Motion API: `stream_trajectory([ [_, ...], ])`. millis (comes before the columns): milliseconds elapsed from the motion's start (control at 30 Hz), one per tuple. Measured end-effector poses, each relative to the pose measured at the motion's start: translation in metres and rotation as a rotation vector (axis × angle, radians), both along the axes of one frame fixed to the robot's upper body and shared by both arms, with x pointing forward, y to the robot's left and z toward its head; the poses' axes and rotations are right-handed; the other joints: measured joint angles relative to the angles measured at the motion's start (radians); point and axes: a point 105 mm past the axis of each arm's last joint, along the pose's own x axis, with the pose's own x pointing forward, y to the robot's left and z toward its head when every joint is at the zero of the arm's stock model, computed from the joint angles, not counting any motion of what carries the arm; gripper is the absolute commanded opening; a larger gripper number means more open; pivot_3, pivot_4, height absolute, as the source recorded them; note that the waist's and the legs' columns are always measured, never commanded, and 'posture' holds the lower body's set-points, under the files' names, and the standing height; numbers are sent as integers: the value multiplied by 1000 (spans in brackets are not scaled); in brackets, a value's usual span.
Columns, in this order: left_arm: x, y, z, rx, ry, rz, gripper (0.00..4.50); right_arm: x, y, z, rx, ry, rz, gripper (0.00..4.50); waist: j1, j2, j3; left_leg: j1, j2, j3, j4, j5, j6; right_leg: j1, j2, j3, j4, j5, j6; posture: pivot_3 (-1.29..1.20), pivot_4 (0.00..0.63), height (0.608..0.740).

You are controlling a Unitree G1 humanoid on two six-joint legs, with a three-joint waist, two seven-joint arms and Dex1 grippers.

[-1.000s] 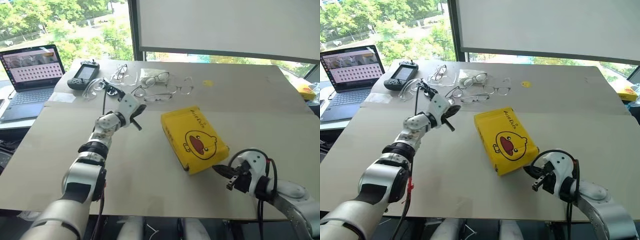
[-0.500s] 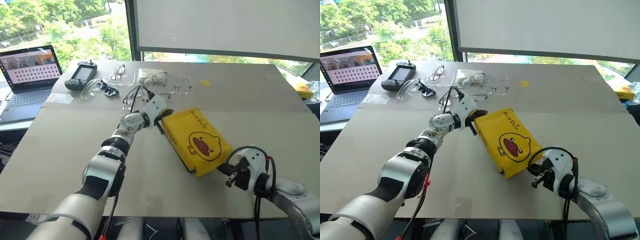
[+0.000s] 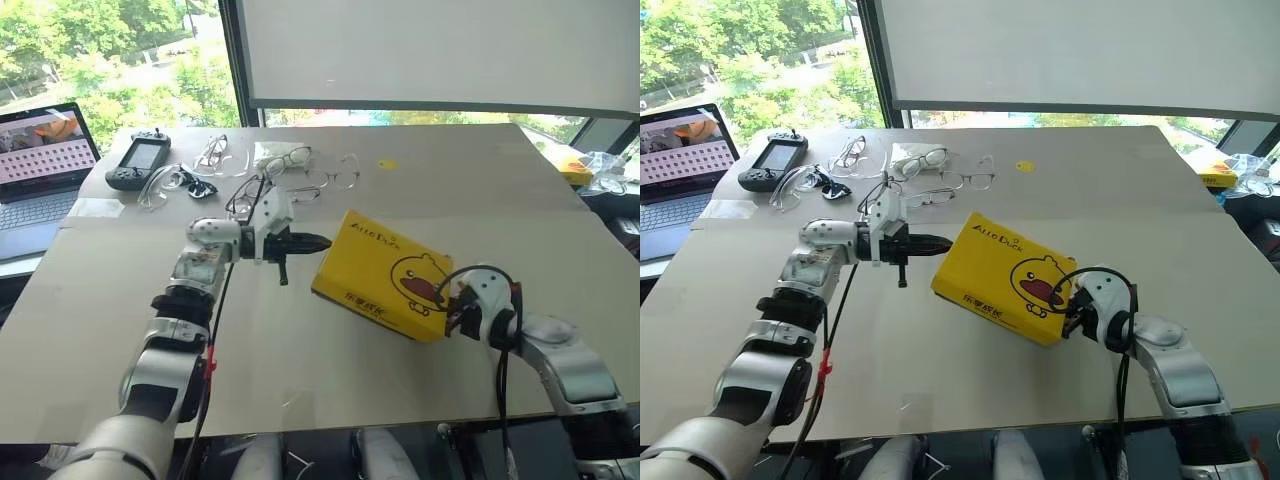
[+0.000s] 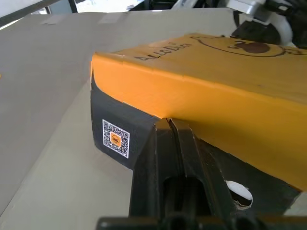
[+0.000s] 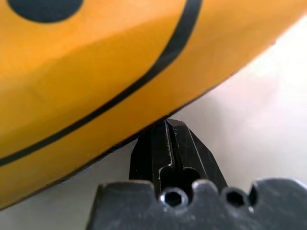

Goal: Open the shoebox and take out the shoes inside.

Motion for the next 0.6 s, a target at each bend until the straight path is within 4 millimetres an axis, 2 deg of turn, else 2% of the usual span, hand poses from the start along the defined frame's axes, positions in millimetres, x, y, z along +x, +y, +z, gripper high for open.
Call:
stream_trajectory([
  [67, -14, 23, -4, 46, 65, 51, 0, 11, 16, -2, 10, -16, 48, 33, -11, 0, 0, 4, 4, 0, -1, 0, 0, 2, 6, 4, 0, 1, -2, 0, 150, 740],
  [200, -36, 54, -20, 132, 156, 152, 0, 26, 49, -1, 50, -34, 137, 33, -24, 0, 0, 9, 14, 3, -5, 0, 0, 1, 16, 7, 1, 3, -8, 0, 150, 740],
  [367, -46, 69, -15, 171, 136, 231, 0, 30, 74, -1, 49, -38, 226, 33, -15, -1, 0, 13, 23, 4, -11, 0, 0, 0, 25, 8, 2, 2, -15, 0, 150, 740],
  [467, -44, 75, -9, 168, 89, 285, 0, 30, 80, -1, 32, -43, 251, 33, -17, -1, 0, 16, 26, 6, -13, -1, -1, 0, 28, 11, 2, 2, -16, 0, 150, 740],
  [600, -42, 84, -14, 232, 27, 321, 0, 29, 84, 0, 3, -46, 281, 33, -18, -1, 0, 19, 30, 12, -14, -3, -4, -1, 32, 15, 2, 1, -18, 0, 150, 740],
])
